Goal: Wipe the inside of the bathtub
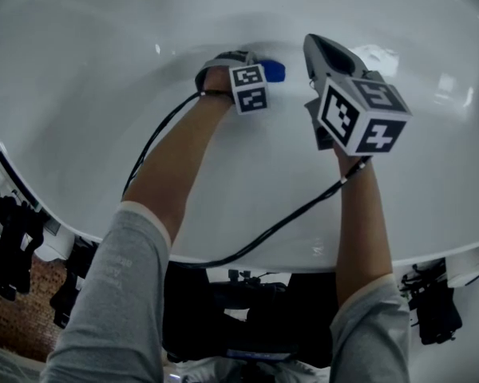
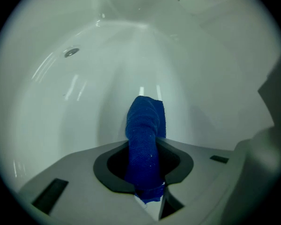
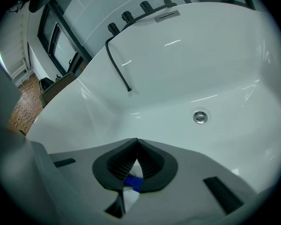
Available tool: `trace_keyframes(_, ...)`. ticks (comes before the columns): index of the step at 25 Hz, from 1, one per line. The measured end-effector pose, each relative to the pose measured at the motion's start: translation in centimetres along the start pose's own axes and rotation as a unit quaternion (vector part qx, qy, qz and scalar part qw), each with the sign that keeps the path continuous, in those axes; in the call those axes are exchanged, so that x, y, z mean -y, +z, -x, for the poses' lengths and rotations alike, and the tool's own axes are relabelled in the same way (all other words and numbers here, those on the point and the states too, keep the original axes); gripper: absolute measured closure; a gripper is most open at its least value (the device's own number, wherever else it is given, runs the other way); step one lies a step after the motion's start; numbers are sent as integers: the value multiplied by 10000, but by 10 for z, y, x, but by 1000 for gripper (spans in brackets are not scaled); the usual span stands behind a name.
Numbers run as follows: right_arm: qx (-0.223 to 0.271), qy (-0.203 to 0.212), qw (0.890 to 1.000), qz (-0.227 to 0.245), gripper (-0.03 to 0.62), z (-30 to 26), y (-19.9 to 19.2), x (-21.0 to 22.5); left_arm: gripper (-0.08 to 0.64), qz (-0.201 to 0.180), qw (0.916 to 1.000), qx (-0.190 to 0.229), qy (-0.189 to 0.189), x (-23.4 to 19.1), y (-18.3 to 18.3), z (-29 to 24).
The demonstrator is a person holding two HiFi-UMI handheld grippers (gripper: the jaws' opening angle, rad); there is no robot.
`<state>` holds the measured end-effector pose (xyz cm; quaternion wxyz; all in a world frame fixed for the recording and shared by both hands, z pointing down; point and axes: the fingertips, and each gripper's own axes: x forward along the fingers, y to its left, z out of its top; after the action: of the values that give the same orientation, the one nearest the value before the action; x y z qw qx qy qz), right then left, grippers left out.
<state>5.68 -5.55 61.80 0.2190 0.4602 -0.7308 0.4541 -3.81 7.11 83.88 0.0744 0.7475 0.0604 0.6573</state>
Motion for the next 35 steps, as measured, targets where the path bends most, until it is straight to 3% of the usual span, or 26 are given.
trace_keyframes(4, -13, 10, 10000, 54, 583, -1, 1, -1, 448, 399, 9976, -244, 507, -71, -27, 15)
trace_keyframes(8, -50, 17, 9999, 120, 583, -2, 0, -2, 448, 478, 9981, -173, 358, -88, -38, 22)
trace_keyframes(11, -67, -10, 9998, 168, 583, -1, 0, -2, 448, 400, 9991, -37, 145, -68, -32, 21)
trace_keyframes(16, -159, -45, 9997, 186, 583, -6, -8, 2, 448, 189, 9977, 14, -653, -7, -24, 8)
trace_keyframes(20, -151, -67, 9996, 225, 583, -5, -5, 2, 448, 70, 9882, -92, -1528, 40, -22, 3)
trace_keyframes(25, -102, -60, 9996, 265, 583, -5, -3, 1, 449, 286, 9772, -194, -2097, 56, -30, 3)
trace_keyframes(30, 29, -30, 9998, 192, 583, 0, -1, 2, 454, 136, 9734, -339, -2262, 63, -28, 21)
trace_keyframes(35, 182, -67, 9996, 206, 583, 15, 7, -5, 456, 260, 9720, -261, -2320, 73, -22, 49)
